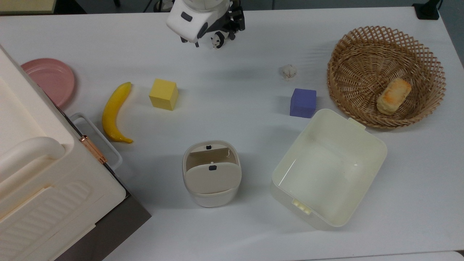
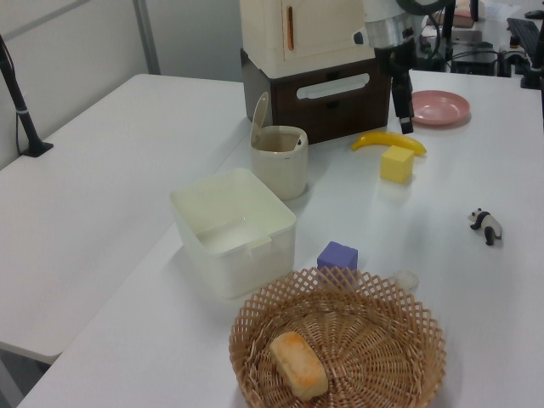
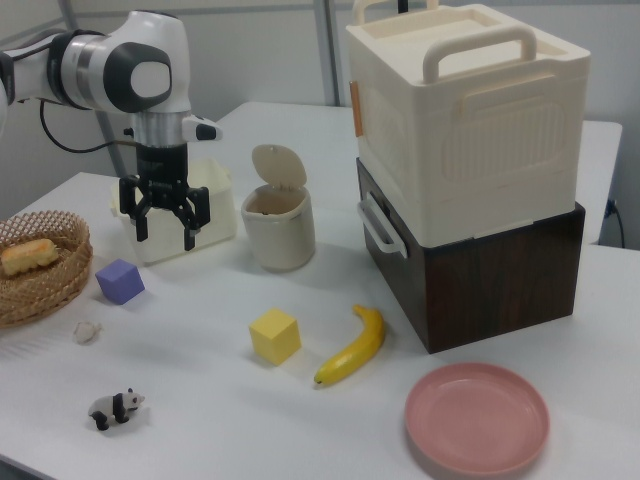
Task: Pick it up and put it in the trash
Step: 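Move the gripper toward the small white round object by the purple cube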
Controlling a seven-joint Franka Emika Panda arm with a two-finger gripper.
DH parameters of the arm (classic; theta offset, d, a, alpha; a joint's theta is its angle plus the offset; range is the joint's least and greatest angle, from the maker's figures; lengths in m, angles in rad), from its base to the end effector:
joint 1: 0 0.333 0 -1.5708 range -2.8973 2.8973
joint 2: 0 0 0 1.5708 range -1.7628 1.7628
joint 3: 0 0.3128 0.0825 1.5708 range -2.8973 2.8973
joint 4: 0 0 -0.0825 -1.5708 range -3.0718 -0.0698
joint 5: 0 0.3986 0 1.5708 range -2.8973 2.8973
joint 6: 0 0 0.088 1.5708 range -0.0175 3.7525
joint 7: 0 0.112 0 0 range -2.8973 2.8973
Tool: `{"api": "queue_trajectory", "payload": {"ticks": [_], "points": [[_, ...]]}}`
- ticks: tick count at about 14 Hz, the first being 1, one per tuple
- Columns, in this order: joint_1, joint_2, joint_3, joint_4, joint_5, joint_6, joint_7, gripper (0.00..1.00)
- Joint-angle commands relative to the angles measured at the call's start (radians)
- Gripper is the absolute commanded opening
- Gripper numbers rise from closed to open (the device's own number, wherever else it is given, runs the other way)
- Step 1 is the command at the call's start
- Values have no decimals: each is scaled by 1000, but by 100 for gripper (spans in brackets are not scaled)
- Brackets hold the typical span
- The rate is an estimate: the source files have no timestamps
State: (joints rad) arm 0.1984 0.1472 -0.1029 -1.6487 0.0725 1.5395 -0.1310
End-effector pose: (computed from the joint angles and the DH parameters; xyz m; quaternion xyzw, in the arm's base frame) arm 0.5873 0.0677 0.4917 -0.9855 -0.1082 0.1268 0.0308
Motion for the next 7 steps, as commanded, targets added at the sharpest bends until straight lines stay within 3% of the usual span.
{"api": "queue_trajectory", "payload": {"ticks": [1, 7], "points": [[62, 11, -9, 12, 21, 24, -3, 98], [188, 40, -9, 7, 21, 24, 1, 100]]}}
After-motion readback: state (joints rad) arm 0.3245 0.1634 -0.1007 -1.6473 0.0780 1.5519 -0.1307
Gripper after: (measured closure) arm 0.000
